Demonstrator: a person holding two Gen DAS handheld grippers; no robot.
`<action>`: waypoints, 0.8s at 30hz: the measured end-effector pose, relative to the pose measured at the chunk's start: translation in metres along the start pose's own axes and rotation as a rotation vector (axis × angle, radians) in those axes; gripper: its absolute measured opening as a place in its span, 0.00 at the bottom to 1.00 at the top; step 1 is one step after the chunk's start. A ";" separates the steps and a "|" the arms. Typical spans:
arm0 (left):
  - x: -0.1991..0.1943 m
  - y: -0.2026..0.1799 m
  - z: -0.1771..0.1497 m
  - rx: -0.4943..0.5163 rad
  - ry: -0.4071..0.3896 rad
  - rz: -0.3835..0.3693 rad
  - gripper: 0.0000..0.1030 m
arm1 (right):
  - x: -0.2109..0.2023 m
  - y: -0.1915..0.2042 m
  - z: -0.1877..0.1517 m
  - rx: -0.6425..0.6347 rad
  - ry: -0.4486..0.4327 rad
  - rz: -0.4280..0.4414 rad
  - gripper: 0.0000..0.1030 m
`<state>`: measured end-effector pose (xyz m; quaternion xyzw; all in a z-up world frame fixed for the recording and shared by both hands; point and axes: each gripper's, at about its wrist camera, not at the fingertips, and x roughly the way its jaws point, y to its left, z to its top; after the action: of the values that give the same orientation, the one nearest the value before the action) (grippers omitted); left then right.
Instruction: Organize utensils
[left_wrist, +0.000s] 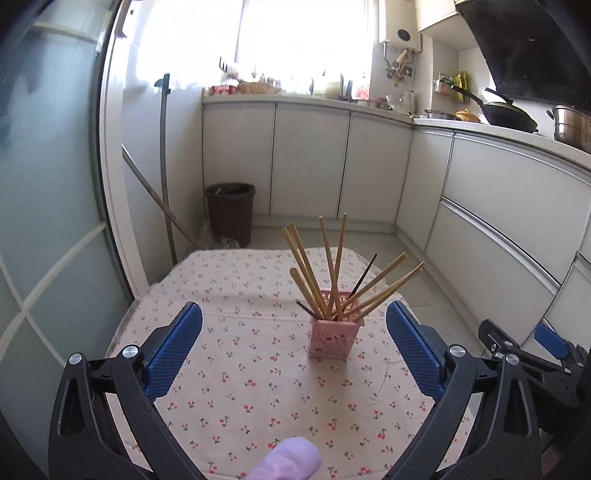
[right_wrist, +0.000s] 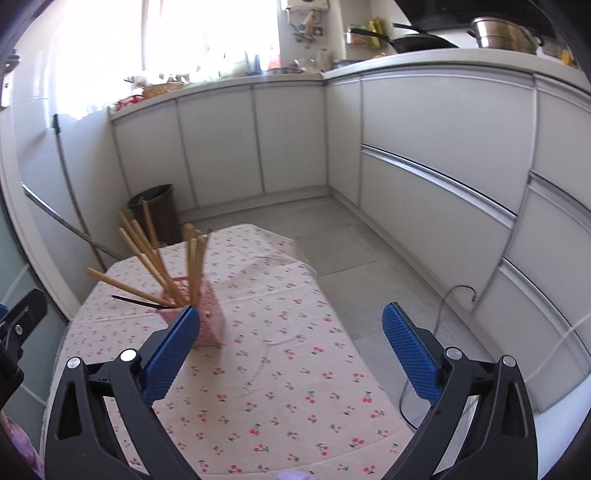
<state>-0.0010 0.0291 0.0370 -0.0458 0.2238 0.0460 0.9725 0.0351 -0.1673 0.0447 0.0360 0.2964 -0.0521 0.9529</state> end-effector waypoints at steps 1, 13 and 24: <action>0.002 -0.002 0.000 0.004 0.009 -0.011 0.93 | 0.002 -0.002 -0.001 0.001 0.006 -0.016 0.93; 0.014 -0.017 -0.004 0.024 0.064 -0.016 0.93 | -0.001 -0.010 -0.003 0.007 -0.019 -0.043 0.93; 0.022 -0.017 -0.007 0.024 0.103 -0.007 0.93 | 0.001 -0.009 -0.003 -0.002 -0.006 -0.016 0.93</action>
<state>0.0176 0.0131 0.0220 -0.0372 0.2741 0.0374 0.9603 0.0330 -0.1761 0.0417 0.0324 0.2940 -0.0594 0.9534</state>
